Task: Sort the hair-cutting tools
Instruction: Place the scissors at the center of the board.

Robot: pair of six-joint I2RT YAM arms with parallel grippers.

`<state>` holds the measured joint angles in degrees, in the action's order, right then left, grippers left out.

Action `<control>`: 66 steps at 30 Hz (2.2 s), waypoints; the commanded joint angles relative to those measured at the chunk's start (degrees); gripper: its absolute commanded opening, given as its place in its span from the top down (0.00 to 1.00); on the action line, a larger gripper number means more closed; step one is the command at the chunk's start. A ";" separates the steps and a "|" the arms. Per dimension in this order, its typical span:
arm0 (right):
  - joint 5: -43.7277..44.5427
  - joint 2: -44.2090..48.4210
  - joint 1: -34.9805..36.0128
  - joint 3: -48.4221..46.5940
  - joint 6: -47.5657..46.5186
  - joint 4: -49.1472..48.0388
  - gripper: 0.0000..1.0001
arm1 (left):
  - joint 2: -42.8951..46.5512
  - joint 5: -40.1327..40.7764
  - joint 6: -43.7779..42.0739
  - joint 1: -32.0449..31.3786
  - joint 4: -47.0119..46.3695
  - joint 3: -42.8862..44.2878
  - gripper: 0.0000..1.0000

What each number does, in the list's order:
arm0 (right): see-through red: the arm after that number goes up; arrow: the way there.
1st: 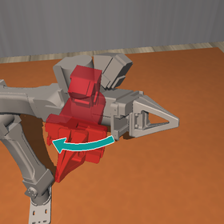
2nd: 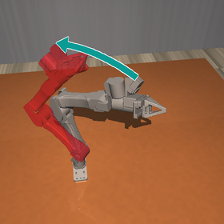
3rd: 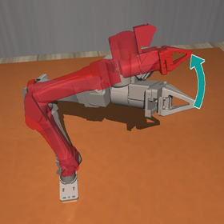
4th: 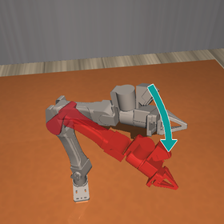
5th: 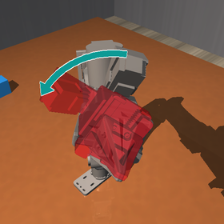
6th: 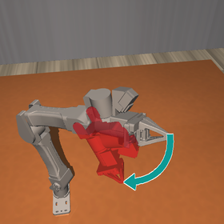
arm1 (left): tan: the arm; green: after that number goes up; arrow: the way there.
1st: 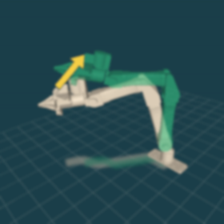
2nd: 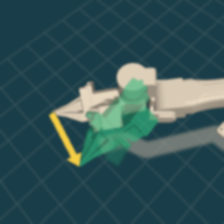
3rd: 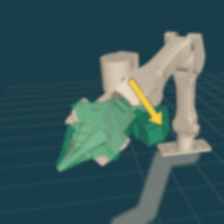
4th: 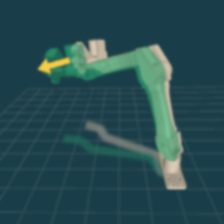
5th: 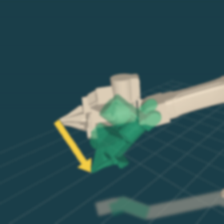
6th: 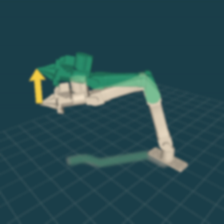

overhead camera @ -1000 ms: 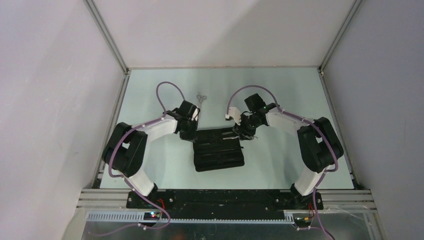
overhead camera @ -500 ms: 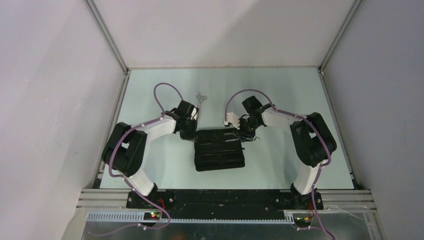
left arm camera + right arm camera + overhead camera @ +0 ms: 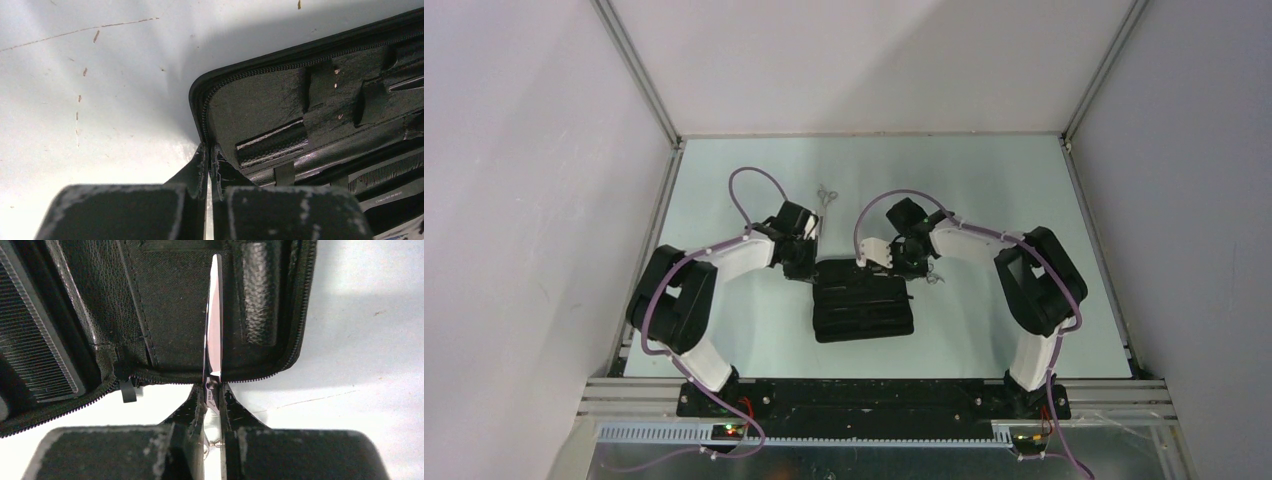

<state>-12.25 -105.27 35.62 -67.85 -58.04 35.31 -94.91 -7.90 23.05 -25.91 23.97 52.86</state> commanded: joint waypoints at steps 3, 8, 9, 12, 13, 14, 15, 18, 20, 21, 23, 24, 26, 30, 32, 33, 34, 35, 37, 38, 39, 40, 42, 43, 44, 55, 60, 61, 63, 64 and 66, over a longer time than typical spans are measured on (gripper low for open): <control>10.71 1.38 2.81 -0.27 -1.88 5.68 1.00 | -0.44 -4.65 3.28 0.48 -6.69 -2.37 1.00; 15.16 0.92 4.71 -0.82 -2.37 7.76 1.00 | -0.35 -5.23 3.65 0.77 -7.04 -2.54 1.00; 15.62 0.74 4.89 -1.08 -2.36 7.93 1.00 | -0.31 -5.34 3.66 0.77 -7.01 -2.52 1.00; 15.59 0.27 5.85 -1.92 -2.52 8.05 1.00 | -0.37 -5.56 3.57 0.77 -7.03 -2.49 1.00; 15.55 0.03 6.28 -2.39 -2.61 8.09 1.00 | -0.41 -5.57 3.53 0.77 -6.97 -2.43 1.00; 15.52 -0.08 6.43 -2.64 -2.76 8.10 1.00 | -0.48 -5.60 3.57 0.77 -7.02 -2.51 1.00; 15.51 -0.34 6.78 -3.19 -2.81 8.11 1.00 | -0.51 -5.71 3.53 0.77 -7.05 -2.57 1.00; 15.07 -0.74 7.18 -3.93 -3.23 7.84 1.00 | -0.61 -5.85 3.52 0.77 -7.17 -2.51 1.00; 14.54 -0.79 7.52 -4.32 -3.56 7.55 1.00 | -0.64 -5.92 3.50 0.77 -7.17 -2.49 1.00; 14.49 -0.84 7.73 -4.45 -3.63 7.40 1.00 | -0.72 -5.97 3.50 0.73 -7.17 -2.48 1.00; 14.08 -1.23 8.05 -5.12 -3.61 7.52 1.00 | -0.85 -6.20 3.52 0.77 -7.17 -2.42 1.00; 13.65 -1.57 8.24 -5.58 -3.59 7.57 1.00 | -0.91 -6.28 3.55 0.73 -7.18 -2.42 1.00; 13.05 -2.11 8.31 -6.12 -3.58 7.46 1.00 | -0.95 -6.33 3.57 0.77 -7.19 -2.43 1.00; 10.54 -3.07 8.38 -7.23 -2.92 7.07 1.00 | -0.77 -6.33 3.66 0.76 -7.10 -2.48 1.00; 8.87 -3.05 8.39 -7.31 -2.57 6.28 1.00 | -0.86 -6.35 3.81 0.72 -7.20 -2.46 1.00; 8.32 -3.04 8.36 -7.30 -2.46 6.01 1.00 | -0.95 -6.43 3.90 0.76 -7.18 -2.47 1.00; 7.20 -3.07 8.40 -7.36 -2.36 5.41 1.00 | -0.92 -6.43 3.88 0.64 -7.18 -2.48 1.00; 6.83 -3.26 8.37 -7.37 -2.23 5.09 1.00 | -0.98 -6.43 3.88 0.71 -7.22 -2.43 1.00; 5.98 -3.60 8.41 -7.32 -2.25 4.29 1.00 | -0.90 -6.49 3.87 0.73 -7.20 -2.43 1.00; 5.52 -3.74 8.48 -7.30 -2.34 3.79 1.00 | -0.89 -6.44 3.90 0.74 -7.23 -2.44 1.00; 5.28 -3.92 8.49 -7.34 -2.34 3.58 1.00 | -0.93 -6.39 3.86 0.76 -7.19 -2.47 1.00; 5.02 -4.03 8.55 -7.30 -2.38 3.13 1.00 | -0.96 -6.48 3.87 0.77 -7.19 -2.42 1.00; 4.66 -4.21 8.57 -7.30 -2.58 2.55 1.00 | -0.93 -6.51 3.85 0.75 -7.18 -2.43 1.00; 4.31 -4.30 8.58 -7.29 -2.60 2.39 1.00 | -0.91 -6.55 3.94 0.76 -7.25 -2.47 1.00; 4.15 -4.36 8.66 -7.29 -2.62 2.06 1.00 | -0.94 -6.57 3.96 0.75 -7.26 -2.38 1.00; 1.25 -4.85 9.97 -7.35 -2.64 -0.41 0.97 | -1.02 -7.02 4.04 0.68 -7.19 -2.38 1.00; 0.21 -4.97 10.35 -7.98 -2.32 -0.71 0.89 | -1.05 -7.04 4.05 0.64 -7.23 -2.37 1.00; 0.12 -5.00 10.35 -8.12 -2.16 -0.65 0.83 | -0.95 -6.99 4.07 0.68 -7.20 -2.42 1.00; -0.03 -4.93 10.35 -8.29 -2.09 -0.45 0.75 | -0.87 -6.81 3.96 0.69 -7.10 -2.41 1.00; -0.05 -4.85 10.28 -8.27 -2.08 -0.38 0.71 | -0.84 -6.72 3.95 0.69 -7.09 -2.41 1.00; 0.11 -4.41 10.36 -8.27 -2.08 0.08 0.67 | -0.79 -6.65 3.95 0.64 -6.96 -2.46 1.00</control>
<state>-8.54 -109.08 45.36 -74.67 -60.05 37.45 -94.96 -12.32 25.96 -24.40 19.35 51.31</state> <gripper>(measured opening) 0.291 0.007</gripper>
